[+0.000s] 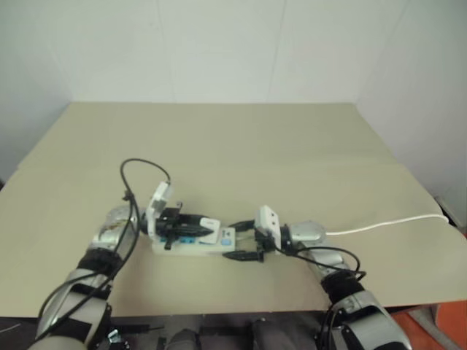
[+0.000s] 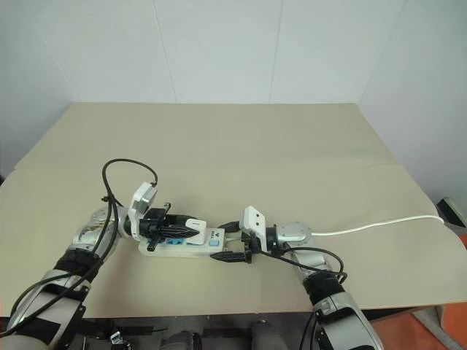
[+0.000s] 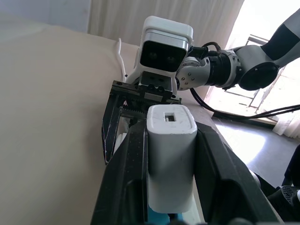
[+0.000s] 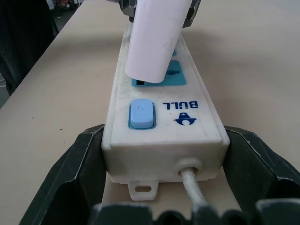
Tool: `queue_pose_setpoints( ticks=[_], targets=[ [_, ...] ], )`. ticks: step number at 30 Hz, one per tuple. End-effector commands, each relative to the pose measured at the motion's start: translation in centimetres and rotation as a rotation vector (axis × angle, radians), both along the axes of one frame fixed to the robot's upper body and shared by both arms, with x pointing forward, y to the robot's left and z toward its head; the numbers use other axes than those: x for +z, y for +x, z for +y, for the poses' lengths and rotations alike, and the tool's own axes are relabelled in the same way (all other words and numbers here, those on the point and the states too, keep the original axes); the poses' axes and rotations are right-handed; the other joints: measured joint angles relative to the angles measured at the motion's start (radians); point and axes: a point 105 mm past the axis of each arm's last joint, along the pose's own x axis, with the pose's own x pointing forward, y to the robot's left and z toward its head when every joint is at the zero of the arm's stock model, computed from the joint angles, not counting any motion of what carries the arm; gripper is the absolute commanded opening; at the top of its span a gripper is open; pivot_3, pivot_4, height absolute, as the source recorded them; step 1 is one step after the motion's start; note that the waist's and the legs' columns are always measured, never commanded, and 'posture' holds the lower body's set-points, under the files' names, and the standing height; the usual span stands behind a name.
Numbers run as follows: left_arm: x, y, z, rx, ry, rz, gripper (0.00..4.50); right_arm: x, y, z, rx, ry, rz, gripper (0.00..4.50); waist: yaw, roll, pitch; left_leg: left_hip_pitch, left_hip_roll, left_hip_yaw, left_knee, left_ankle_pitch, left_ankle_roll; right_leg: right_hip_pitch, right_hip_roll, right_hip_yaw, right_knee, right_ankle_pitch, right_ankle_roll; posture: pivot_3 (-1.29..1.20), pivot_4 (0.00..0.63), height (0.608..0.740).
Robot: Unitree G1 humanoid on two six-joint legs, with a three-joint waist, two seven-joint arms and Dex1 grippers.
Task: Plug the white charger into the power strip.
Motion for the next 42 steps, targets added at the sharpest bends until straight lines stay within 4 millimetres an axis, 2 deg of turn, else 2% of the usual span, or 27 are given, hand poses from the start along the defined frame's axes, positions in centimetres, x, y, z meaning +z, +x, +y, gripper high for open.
queue_pose_setpoints(
  ticks=[1,7,16,29,35,42],
  targets=[
    [-0.4,0.1,0.1,0.013,0.009,-0.046,0.98,0.1,-0.4,0.2,0.03,-0.01,-0.006,3.41,0.001,0.0,0.0,0.0,0.0,0.0,0.0,0.0,0.0,0.0,0.0,0.0,0.0,0.0,0.0,0.0,0.15,0.74],
    [-0.1,0.0,0.3,0.043,-0.046,-0.162,0.98,0.1,-0.4,0.1,0.03,-0.012,-0.008,3.41,0.006,0.0,-0.001,0.001,0.0,0.0,0.0,0.0,0.0,0.001,0.0,0.0,-0.001,0.0,0.0,0.0,0.15,0.74],
    [-1.2,-0.4,1.8,0.09,-0.036,-0.153,0.98,0.3,-0.6,0.1,0.046,-0.013,-0.003,3.41,0.006,0.0,-0.001,0.001,0.0,0.0,0.0,0.0,0.0,0.002,0.0,0.0,-0.001,0.0,0.001,0.0,0.15,0.74],
    [-2.8,-0.7,2.1,0.103,-0.001,-0.157,0.98,0.6,-1.0,0.0,0.061,-0.017,-0.001,3.41,0.006,0.002,-0.005,0.002,0.0,0.0,0.0,0.0,0.0,0.003,0.0,0.0,-0.001,-0.002,0.004,0.0,0.15,0.74],
    [-3.7,-0.9,2.3,0.127,-0.014,-0.131,0.98,0.5,-1.3,-0.3,0.06,-0.023,0.003,3.41,0.007,0.004,-0.006,0.005,0.0,0.0,0.0,0.0,0.0,0.006,0.0,0.0,-0.003,-0.004,0.006,0.0,0.15,0.74],
    [-5.4,-1.2,2.9,0.161,0.004,-0.028,0.98,0.6,-1.3,0.0,0.064,-0.021,0.001,3.41,0.007,0.013,-0.013,0.014,0.0,0.0,-0.002,-0.001,0.002,0.016,0.0,0.0,-0.006,-0.005,0.007,0.0,0.15,0.74]
  ],
)
